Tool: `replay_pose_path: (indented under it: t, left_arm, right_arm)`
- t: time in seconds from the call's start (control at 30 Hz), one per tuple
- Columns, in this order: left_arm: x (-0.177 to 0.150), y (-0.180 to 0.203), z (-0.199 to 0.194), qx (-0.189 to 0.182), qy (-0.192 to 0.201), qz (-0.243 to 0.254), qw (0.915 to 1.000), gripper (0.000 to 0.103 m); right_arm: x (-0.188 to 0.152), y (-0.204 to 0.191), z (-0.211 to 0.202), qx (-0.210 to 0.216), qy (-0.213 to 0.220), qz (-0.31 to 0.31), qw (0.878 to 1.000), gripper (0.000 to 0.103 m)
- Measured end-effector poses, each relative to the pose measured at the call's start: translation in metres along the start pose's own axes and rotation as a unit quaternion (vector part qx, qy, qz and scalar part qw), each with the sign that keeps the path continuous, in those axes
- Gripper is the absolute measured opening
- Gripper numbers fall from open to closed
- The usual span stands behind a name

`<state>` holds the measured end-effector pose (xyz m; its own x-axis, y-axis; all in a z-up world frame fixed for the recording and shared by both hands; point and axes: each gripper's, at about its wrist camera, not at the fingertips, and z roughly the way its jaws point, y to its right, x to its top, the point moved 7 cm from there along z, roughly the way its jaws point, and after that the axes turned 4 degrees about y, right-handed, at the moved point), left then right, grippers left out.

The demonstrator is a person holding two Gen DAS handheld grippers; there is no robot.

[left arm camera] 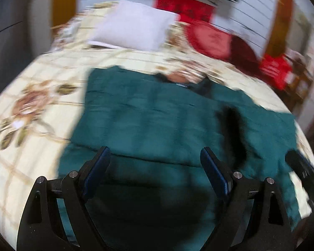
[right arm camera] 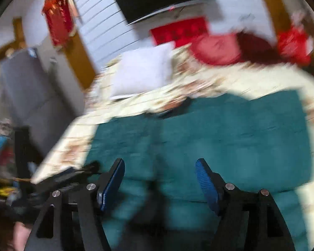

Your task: Fold large clothes

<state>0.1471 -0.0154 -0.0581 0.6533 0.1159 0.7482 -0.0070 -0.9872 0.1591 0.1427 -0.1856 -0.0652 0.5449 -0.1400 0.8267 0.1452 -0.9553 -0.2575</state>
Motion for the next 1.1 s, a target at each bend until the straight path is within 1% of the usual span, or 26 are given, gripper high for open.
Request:
replay_pose_path:
  t: [0.03, 0.07, 0.1, 0.13, 0.17, 0.2, 0.27, 0.3, 0.37, 0.43, 0.57, 0.6, 0.63, 0.67, 0.7, 0.73, 0.77, 0.8, 0.93, 0.97, 1.03, 1.07, 1.1]
  left_arm:
    - [-0.001, 0.012, 0.001, -0.019, -0.002, 0.012, 0.9997, 0.088]
    - [-0.001, 0.024, 0.002, -0.034, -0.004, 0.023, 0.9992, 0.088]
    - [-0.002, 0.036, 0.004, -0.045, -0.006, 0.031, 0.9985, 0.088]
    - [-0.003, 0.047, 0.005, -0.058, -0.009, 0.038, 0.9976, 0.088]
    - [-0.003, 0.055, 0.005, -0.069, -0.012, 0.042, 0.9967, 0.088]
    - [-0.004, 0.068, 0.006, -0.089, -0.015, 0.045, 0.9948, 0.088]
    - [-0.003, 0.085, 0.008, -0.114, -0.013, 0.055, 0.9919, 0.088]
    - [-0.002, 0.091, 0.008, -0.120, -0.010, 0.060, 0.9909, 0.088]
    - [0.000, 0.101, 0.008, -0.126, -0.001, 0.069, 0.9896, 0.088]
    - [0.002, 0.112, 0.016, -0.149, -0.008, 0.067, 0.9865, 0.088]
    - [0.002, 0.125, 0.034, -0.149, -0.021, 0.072, 0.9861, 0.088]
    - [0.003, 0.130, 0.038, -0.155, -0.024, 0.071, 0.9852, 0.084]
    - [0.003, 0.133, 0.043, -0.157, -0.030, 0.067, 0.9848, 0.079]
    - [0.001, 0.133, 0.046, -0.156, -0.038, 0.064, 0.9850, 0.057]
    - [-0.002, 0.134, 0.051, -0.150, -0.050, 0.063, 0.9854, 0.022]
    - [-0.003, 0.136, 0.053, -0.145, -0.058, 0.063, 0.9857, 0.012]
    - [-0.004, 0.135, 0.051, -0.143, -0.057, 0.060, 0.9862, 0.011]
    - [-0.001, 0.136, 0.043, -0.139, -0.044, 0.060, 0.9875, 0.008]
    - [0.015, 0.136, 0.003, -0.148, 0.006, 0.060, 0.9871, 0.008]
    - [0.025, 0.134, -0.013, -0.152, 0.026, 0.055, 0.9866, 0.008]
    - [0.042, 0.127, -0.036, -0.156, 0.051, 0.047, 0.9854, 0.008]
    - [0.049, 0.124, -0.044, -0.155, 0.061, 0.045, 0.9850, 0.008]
    - [0.061, 0.117, -0.060, -0.149, 0.082, 0.045, 0.9844, 0.008]
  right_arm:
    - [0.001, 0.015, -0.009, -0.049, 0.012, -0.010, 0.999, 0.068]
    - [0.002, 0.028, -0.016, -0.087, 0.020, -0.017, 0.996, 0.068]
    - [0.001, 0.045, -0.024, -0.138, 0.025, -0.023, 0.990, 0.068]
    - [0.000, 0.061, -0.031, -0.180, 0.027, -0.022, 0.983, 0.068]
    - [-0.001, 0.073, -0.036, -0.203, 0.027, -0.016, 0.979, 0.068]
    - [-0.001, 0.085, -0.041, -0.221, 0.027, -0.008, 0.975, 0.068]
    - [-0.003, 0.107, -0.049, -0.259, 0.025, 0.010, 0.966, 0.068]
    - [-0.004, 0.118, -0.052, -0.274, 0.021, 0.023, 0.961, 0.068]
    - [-0.007, 0.134, -0.058, -0.272, 0.018, 0.050, 0.961, 0.068]
    - [-0.008, 0.144, -0.059, -0.255, 0.014, 0.079, 0.964, 0.068]
    - [-0.006, 0.155, -0.064, -0.234, 0.010, 0.106, 0.966, 0.068]
    - [-0.005, 0.153, -0.064, -0.232, 0.011, 0.108, 0.967, 0.068]
    - [-0.005, 0.156, -0.065, -0.232, 0.012, 0.111, 0.966, 0.068]
    - [-0.006, 0.160, -0.067, -0.231, 0.013, 0.116, 0.966, 0.068]
    - [-0.006, 0.162, -0.069, -0.229, 0.015, 0.121, 0.966, 0.068]
    - [-0.007, 0.165, -0.072, -0.228, 0.016, 0.129, 0.965, 0.068]
    - [-0.007, 0.169, -0.074, -0.228, 0.017, 0.138, 0.964, 0.068]
    - [-0.008, 0.172, -0.075, -0.227, 0.015, 0.144, 0.963, 0.068]
    - [-0.012, 0.184, -0.083, -0.226, 0.013, 0.163, 0.960, 0.068]
    - [-0.013, 0.187, -0.085, -0.226, 0.015, 0.168, 0.959, 0.068]
    - [-0.014, 0.192, -0.090, -0.229, 0.018, 0.175, 0.957, 0.068]
    - [-0.014, 0.193, -0.091, -0.229, 0.020, 0.179, 0.957, 0.068]
    - [-0.014, 0.195, -0.093, -0.228, 0.022, 0.185, 0.956, 0.068]
